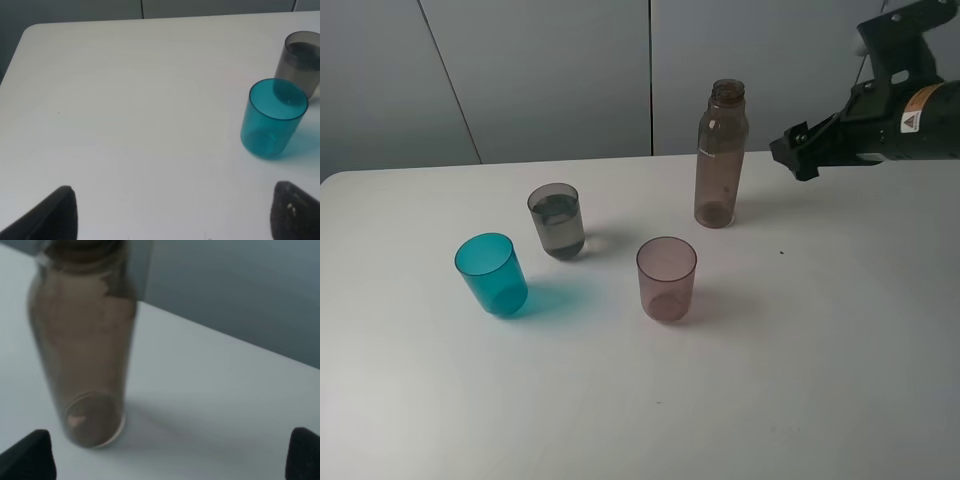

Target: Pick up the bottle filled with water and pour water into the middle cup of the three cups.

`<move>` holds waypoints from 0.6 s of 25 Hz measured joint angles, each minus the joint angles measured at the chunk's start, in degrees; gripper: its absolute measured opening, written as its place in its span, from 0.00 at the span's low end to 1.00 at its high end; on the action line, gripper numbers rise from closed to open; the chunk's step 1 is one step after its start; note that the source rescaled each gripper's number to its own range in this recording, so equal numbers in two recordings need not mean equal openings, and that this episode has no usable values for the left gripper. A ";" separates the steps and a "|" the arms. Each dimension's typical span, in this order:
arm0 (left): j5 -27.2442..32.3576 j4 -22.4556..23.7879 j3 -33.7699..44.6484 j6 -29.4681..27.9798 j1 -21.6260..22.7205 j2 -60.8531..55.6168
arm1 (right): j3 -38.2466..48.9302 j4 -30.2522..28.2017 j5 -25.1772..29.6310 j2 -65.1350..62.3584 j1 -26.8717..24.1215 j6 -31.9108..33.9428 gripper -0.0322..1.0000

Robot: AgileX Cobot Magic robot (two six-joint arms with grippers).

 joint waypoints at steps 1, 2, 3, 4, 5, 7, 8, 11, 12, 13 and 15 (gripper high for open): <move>0.00 0.00 0.00 0.00 0.00 0.00 | -1.39 1.77 4.59 -3.34 0.00 0.00 1.00; 0.00 0.00 0.00 0.00 0.00 0.00 | -2.80 4.27 9.39 -6.59 0.00 -0.75 1.00; 0.00 0.00 0.00 0.00 0.00 0.00 | -3.89 6.79 14.47 -9.24 0.00 -1.76 1.00; 0.00 0.00 0.00 0.00 0.00 0.00 | -5.14 9.54 19.05 -12.31 0.41 -3.75 1.00; 0.00 0.00 0.00 0.00 0.00 0.00 | -6.15 12.37 24.33 -15.21 0.55 -6.41 1.00; 0.00 0.00 0.00 0.00 0.00 0.00 | -7.13 19.72 33.13 -20.21 0.77 -12.02 1.00; 0.00 0.00 0.00 0.00 0.00 0.00 | -7.11 22.95 37.35 -22.91 0.88 -14.75 1.00; 0.00 0.00 0.00 0.00 0.00 0.00 | -6.87 28.64 47.85 -30.20 1.00 -19.11 1.00; 0.00 0.00 0.00 0.00 0.00 0.00 | -6.10 28.87 50.47 -32.88 1.00 -19.68 1.00; 0.00 0.00 0.00 0.00 0.00 0.00 | -5.14 28.87 52.42 -35.23 1.00 -20.03 1.00; 0.00 0.00 0.00 0.00 0.00 0.00 | -1.86 28.77 54.90 -41.18 1.00 -20.28 1.00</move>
